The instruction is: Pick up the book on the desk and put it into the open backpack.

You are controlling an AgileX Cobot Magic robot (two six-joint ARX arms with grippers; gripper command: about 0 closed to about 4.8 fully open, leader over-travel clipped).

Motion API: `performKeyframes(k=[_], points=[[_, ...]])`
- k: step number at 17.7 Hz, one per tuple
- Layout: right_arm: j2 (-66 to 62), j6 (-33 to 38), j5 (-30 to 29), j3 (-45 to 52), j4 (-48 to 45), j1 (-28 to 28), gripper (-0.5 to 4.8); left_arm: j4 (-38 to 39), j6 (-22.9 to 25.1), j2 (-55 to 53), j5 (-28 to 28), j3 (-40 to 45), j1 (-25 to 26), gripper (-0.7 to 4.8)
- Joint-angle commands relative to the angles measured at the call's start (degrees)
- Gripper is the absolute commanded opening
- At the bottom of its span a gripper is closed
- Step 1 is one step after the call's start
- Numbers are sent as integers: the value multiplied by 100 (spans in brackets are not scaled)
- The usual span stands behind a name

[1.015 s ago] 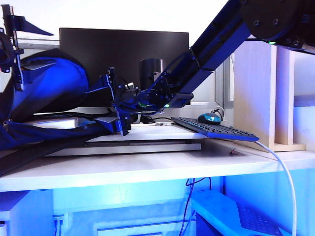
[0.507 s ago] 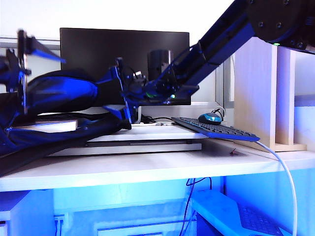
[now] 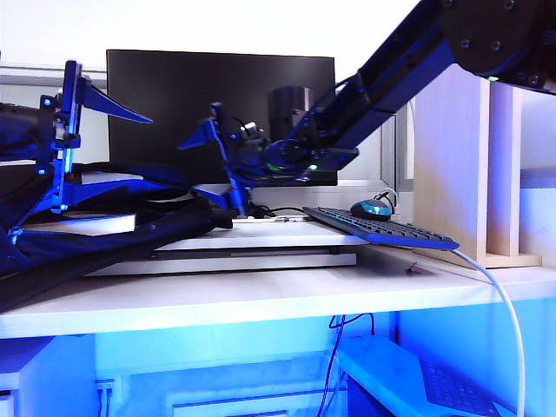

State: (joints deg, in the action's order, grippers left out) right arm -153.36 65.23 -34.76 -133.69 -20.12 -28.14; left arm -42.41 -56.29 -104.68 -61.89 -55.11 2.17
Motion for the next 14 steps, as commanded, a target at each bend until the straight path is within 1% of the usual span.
performKeyframes(k=[1,2,3,4,5,6,8,11,13,14], points=[[96,-671,-39,-28,367,164,376,-98,938,109,-289,-11,-48,407],[120,-743,-70,-28,446,236,376,-103,1154,151,-293,-11,-74,403],[173,-1056,-125,-28,645,321,376,-98,1373,221,-308,-11,-98,400],[238,-1351,-120,-28,841,369,376,-85,1495,278,-310,-11,-105,398],[426,-1967,-85,-28,1237,463,376,-94,1602,457,-280,-11,-105,394],[551,-2203,-68,-28,1408,525,371,-92,1696,605,-262,-11,-105,394],[822,-2610,35,-28,1609,629,367,-72,1674,973,-262,-11,-146,394],[1110,-2736,13,-31,1611,732,355,166,1666,1467,-341,-11,-361,393],[1294,-3038,33,-31,1818,782,354,162,1707,1720,-393,-13,-496,361],[1416,-3283,33,-31,2057,809,354,162,1794,1834,-393,-13,-522,361]])
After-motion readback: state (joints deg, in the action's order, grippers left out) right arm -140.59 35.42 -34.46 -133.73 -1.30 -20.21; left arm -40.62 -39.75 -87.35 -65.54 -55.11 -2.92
